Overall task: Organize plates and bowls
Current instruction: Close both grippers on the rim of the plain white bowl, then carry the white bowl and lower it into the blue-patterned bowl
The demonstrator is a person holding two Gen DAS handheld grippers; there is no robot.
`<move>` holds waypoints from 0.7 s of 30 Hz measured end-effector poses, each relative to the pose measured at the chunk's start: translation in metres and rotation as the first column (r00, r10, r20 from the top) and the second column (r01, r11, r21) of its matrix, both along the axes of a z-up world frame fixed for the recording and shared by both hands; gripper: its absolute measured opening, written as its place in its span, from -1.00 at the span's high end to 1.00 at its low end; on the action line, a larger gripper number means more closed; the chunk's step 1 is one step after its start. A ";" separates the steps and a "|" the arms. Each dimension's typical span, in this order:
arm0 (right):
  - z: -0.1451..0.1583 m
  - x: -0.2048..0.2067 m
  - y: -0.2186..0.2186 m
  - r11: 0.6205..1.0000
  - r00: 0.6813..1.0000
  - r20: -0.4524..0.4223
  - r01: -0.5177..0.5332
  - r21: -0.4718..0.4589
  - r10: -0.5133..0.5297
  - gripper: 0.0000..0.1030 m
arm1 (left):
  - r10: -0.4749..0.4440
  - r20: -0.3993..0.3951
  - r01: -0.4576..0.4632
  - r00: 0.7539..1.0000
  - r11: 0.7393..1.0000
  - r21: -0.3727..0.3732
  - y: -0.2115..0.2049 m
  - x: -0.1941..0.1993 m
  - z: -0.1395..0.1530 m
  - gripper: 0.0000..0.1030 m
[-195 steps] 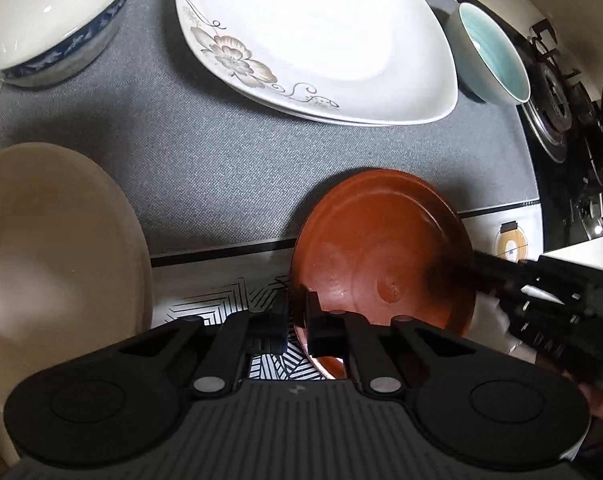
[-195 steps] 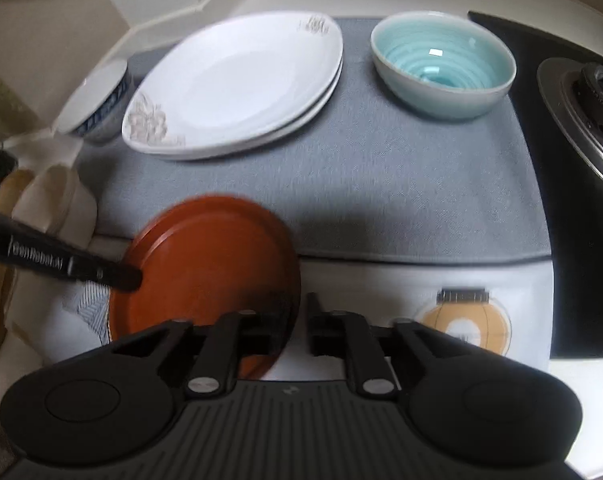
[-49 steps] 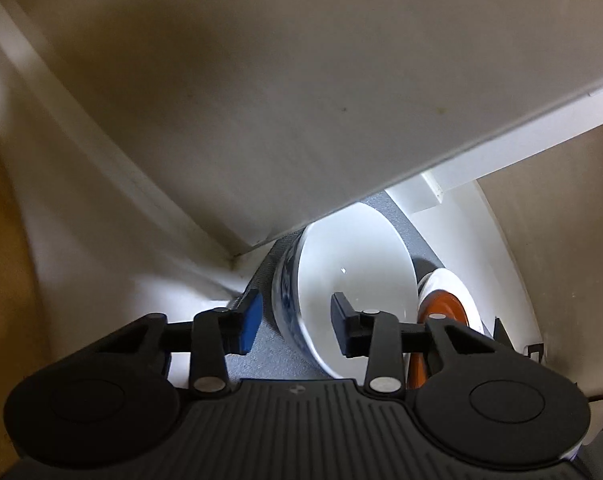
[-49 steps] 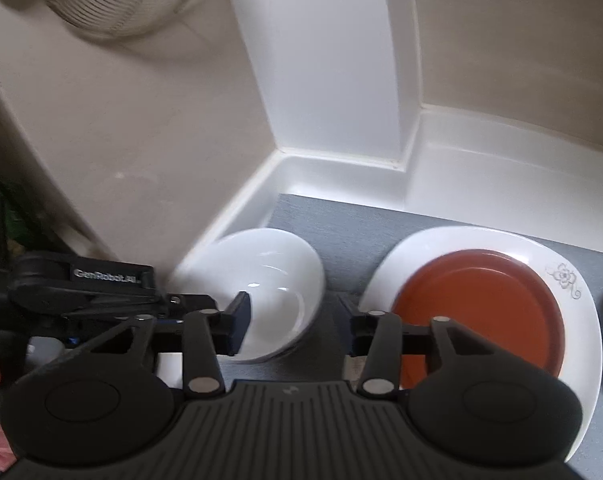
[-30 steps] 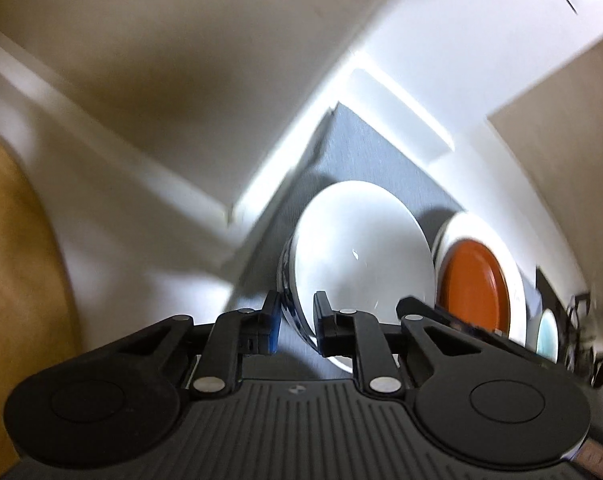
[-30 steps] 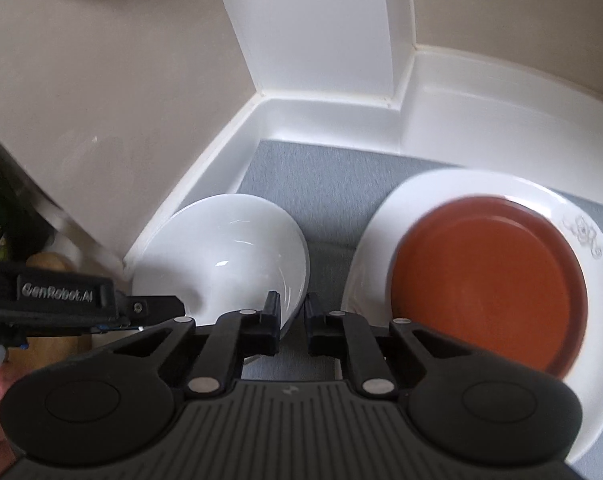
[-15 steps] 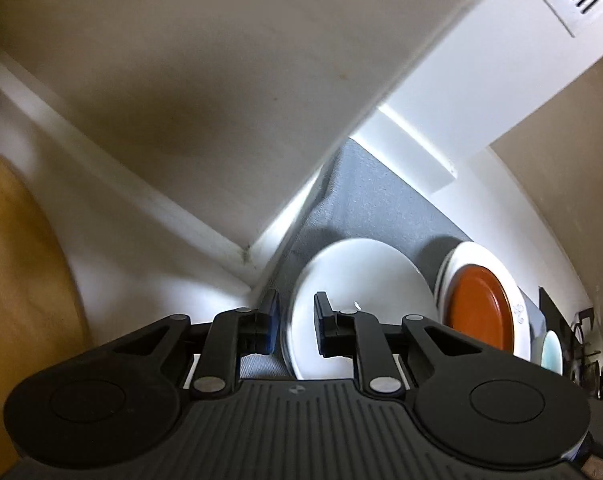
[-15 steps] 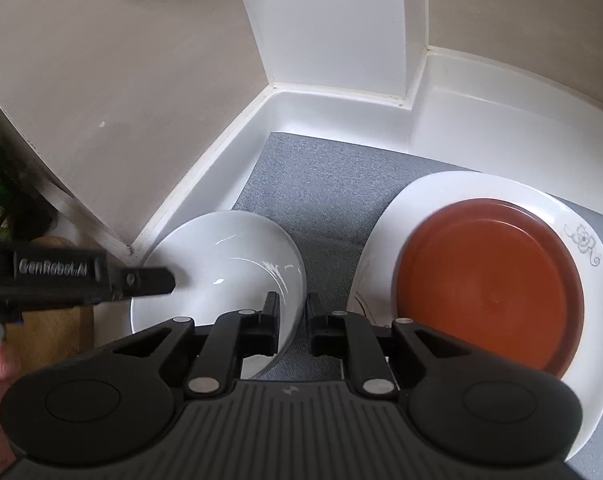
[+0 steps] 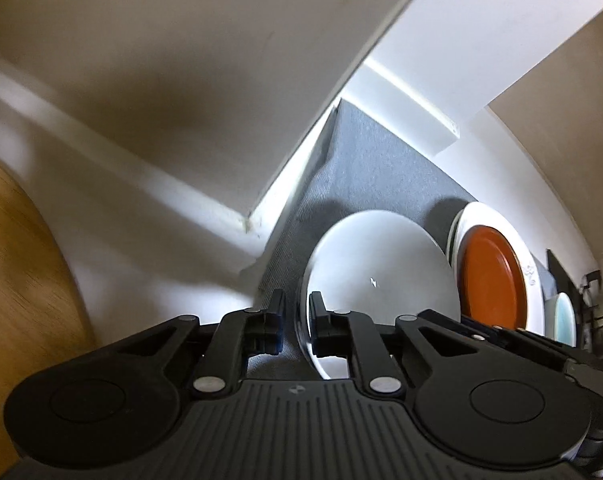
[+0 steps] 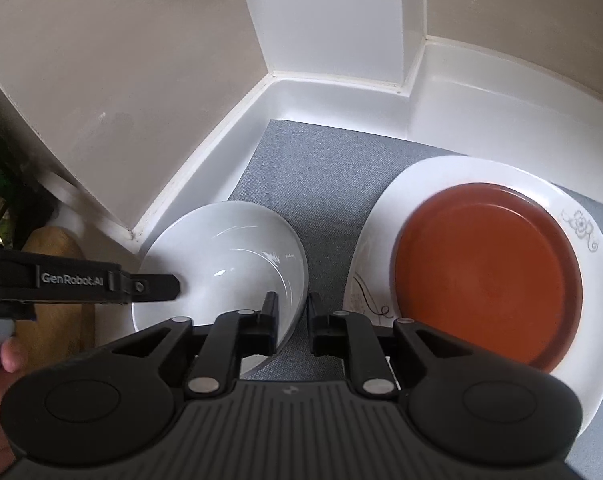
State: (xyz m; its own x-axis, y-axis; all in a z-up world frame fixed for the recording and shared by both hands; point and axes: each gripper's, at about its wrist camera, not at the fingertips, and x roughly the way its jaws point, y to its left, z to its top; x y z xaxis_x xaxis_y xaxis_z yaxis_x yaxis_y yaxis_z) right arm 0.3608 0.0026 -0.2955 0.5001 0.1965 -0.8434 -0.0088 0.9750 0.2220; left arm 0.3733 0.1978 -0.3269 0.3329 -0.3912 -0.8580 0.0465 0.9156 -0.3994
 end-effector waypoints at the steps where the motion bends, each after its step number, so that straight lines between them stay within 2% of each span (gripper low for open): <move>1: -0.002 0.000 0.000 1.000 1.000 -0.004 0.005 0.004 -0.005 0.60 | 0.003 -0.007 -0.003 1.000 1.000 0.000 -0.005 0.004 -0.006 0.69; 4: -0.010 0.004 -0.003 0.999 0.999 -0.019 0.038 0.029 -0.037 0.56 | -0.004 -0.013 0.005 1.000 1.000 0.016 -0.009 0.009 -0.009 0.70; 5: -0.012 0.005 -0.003 0.998 0.999 -0.019 0.050 0.048 -0.050 0.56 | -0.017 -0.010 0.017 1.000 1.000 0.020 -0.012 0.010 -0.010 0.81; 9: -0.012 0.007 0.000 0.998 0.998 -0.004 0.058 0.031 -0.058 0.78 | -0.020 0.004 0.020 1.000 0.998 0.060 -0.016 0.005 -0.004 0.82; 13: -0.008 0.001 -0.005 0.996 0.998 0.007 0.059 0.067 -0.059 0.81 | -0.006 -0.021 0.007 1.000 0.999 0.039 -0.015 0.002 -0.003 0.81; 17: 0.002 -0.002 -0.009 0.995 0.998 0.024 0.060 0.085 -0.062 0.82 | 0.005 -0.003 -0.005 1.000 0.997 0.075 -0.026 -0.003 0.012 0.80; 21: 0.018 -0.007 -0.023 0.988 0.994 0.051 0.085 0.128 -0.092 0.82 | 0.015 0.018 -0.017 1.000 0.998 0.067 -0.034 -0.005 0.030 0.80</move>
State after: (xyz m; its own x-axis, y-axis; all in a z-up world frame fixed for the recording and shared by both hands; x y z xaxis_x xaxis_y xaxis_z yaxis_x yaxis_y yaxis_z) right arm 0.3538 -0.0206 -0.2777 0.5662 0.2516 -0.7849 0.0604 0.9371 0.3439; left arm 0.3682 0.1642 -0.2965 0.3542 -0.3278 -0.8758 0.0382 0.9409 -0.3367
